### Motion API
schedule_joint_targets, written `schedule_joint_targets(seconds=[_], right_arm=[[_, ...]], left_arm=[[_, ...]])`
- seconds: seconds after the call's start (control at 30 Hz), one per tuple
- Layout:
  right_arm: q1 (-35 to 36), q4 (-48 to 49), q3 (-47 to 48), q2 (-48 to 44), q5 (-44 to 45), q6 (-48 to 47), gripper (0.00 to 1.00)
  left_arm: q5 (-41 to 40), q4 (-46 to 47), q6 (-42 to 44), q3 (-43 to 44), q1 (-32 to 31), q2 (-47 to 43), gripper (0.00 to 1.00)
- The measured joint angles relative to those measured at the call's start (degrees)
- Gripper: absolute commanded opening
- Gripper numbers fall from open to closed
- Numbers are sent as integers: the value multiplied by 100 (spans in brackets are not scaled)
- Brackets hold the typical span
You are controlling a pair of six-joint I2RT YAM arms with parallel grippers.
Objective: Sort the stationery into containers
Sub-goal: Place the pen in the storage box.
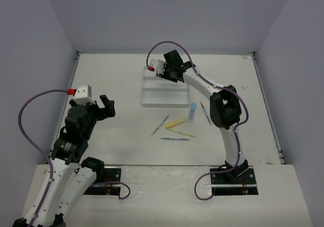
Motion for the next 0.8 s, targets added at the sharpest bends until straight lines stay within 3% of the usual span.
schedule_joint_targets(seconds=[0.17,0.4,0.5,0.63,0.8], right_arm=[[20,-10,0,0,-33,53,52],[16,-99,0,-32,-152,323,49],[-34,-157,-48,-244,-99,1032,49],[-374,-74,-797,-1497,37,2760,54],[-1175,207,-3206,-4975,40,5124,56]], left_arm=[[-2,-2,0,0,0,6,100],[55,2,18,0,0,189,100],[327,4,56,47,0,511,100],[929,47,52,516,-179,1662,100],[717,-120,186,1784,-1874,3873,100]])
